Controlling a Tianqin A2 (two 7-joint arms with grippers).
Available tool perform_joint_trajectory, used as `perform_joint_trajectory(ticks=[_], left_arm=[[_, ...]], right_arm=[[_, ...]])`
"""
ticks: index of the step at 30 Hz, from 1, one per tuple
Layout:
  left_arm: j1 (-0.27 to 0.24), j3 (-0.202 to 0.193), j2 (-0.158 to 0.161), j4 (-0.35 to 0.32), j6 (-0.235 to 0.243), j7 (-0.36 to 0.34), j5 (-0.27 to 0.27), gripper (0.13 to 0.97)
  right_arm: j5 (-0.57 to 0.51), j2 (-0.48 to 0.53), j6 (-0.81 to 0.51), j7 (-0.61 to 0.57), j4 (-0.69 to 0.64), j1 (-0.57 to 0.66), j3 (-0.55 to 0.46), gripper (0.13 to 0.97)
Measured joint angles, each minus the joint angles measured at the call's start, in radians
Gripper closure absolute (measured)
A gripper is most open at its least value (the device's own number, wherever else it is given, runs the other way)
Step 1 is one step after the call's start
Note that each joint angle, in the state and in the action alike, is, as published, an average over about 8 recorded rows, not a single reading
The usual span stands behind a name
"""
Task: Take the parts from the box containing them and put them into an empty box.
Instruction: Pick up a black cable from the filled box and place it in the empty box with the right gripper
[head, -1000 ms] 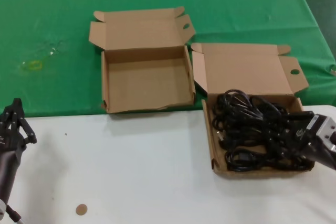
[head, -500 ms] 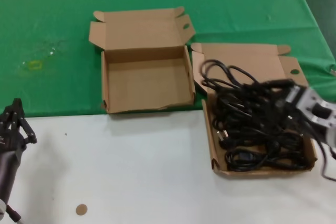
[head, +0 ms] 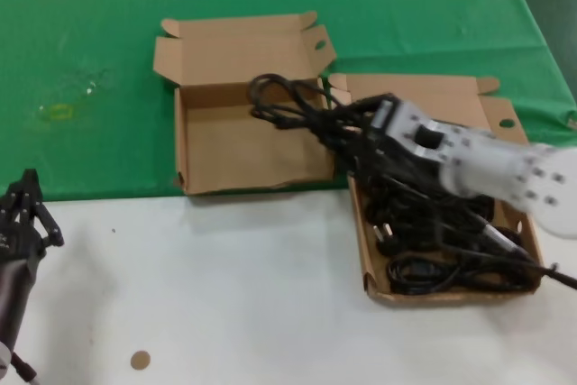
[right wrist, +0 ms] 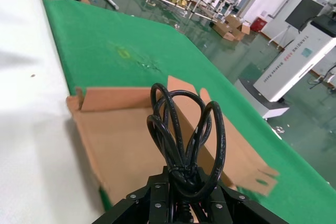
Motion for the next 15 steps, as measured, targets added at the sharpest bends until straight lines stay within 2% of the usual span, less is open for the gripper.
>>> perform_joint_trajectory(ticks=[7,15], left_arm=[[0.0,0.0,0.0,0.0,0.0,0.0,0.0,0.953],[0.0,0.0,0.0,0.0,0.0,0.0,0.0,0.953]], right_arm=[[-0.019,-0.15,0.019,-0.07,-0.215,0.134,-0.045,0.852],[0.042,-0.278,0.064,-0.219,-0.477,0.258,-0.064,0.852]])
